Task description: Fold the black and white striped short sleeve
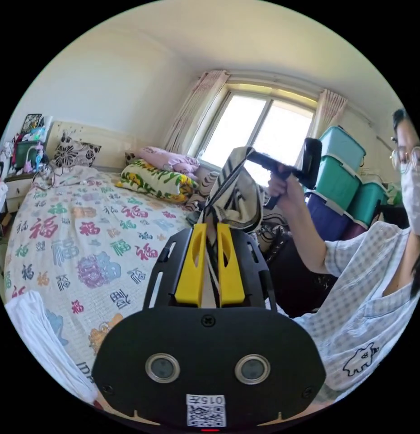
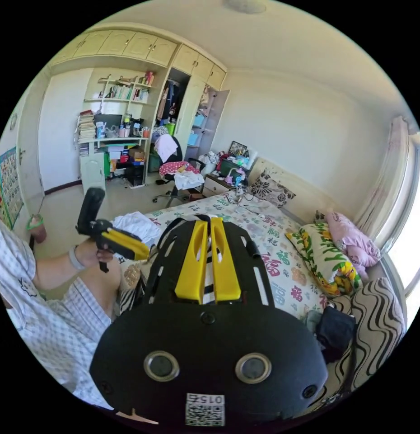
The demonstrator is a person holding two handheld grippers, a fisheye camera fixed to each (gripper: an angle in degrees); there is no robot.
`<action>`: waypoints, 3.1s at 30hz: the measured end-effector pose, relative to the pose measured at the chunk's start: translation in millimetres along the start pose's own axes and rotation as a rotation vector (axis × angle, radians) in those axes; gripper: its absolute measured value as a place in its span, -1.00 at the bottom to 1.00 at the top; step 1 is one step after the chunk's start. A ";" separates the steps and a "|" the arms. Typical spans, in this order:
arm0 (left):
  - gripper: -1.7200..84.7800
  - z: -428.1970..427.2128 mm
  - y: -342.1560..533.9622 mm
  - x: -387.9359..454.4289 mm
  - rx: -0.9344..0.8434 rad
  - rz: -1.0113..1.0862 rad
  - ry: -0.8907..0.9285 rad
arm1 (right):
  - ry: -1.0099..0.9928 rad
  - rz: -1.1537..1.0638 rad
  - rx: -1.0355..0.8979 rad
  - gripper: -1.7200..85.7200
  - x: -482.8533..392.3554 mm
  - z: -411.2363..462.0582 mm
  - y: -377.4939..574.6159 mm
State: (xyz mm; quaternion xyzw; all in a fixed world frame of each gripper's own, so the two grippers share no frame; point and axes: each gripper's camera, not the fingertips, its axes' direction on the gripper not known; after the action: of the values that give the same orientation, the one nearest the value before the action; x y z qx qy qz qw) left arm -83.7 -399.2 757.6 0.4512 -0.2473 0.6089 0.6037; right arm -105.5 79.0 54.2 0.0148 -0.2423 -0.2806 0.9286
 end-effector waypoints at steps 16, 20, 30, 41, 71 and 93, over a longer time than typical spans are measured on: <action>-0.57 260.5 151.5 -37.3 -0.434 -0.178 -0.060 | -0.045 0.185 0.052 -0.98 122.0 -85.9 -25.3; -0.61 296.3 183.5 -31.0 -0.511 -0.122 -0.157 | -0.061 0.231 0.065 -0.98 155.2 -108.7 -31.2; -0.98 273.5 147.7 -147.0 -0.470 -0.223 -0.436 | -0.081 0.255 0.054 -0.98 230.1 -167.1 -57.6; -0.98 238.2 -182.8 -81.1 0.035 0.212 -0.719 | -0.476 0.292 0.230 -0.98 295.9 -248.3 -64.5; -0.97 344.5 360.0 -117.8 -0.709 -0.156 -0.086 | -0.463 0.651 -0.411 -0.76 429.1 -175.7 155.9; -0.89 186.0 302.7 -209.9 -0.660 -0.307 -0.107 | -0.399 0.704 -0.595 -0.97 495.3 -220.3 210.7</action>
State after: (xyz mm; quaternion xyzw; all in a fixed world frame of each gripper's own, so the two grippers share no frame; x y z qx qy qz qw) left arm -355.7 -709.1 740.9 0.2951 -0.3912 0.3741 0.7874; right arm 462.9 -29.2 113.2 -0.3872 -0.3150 -0.0046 0.8665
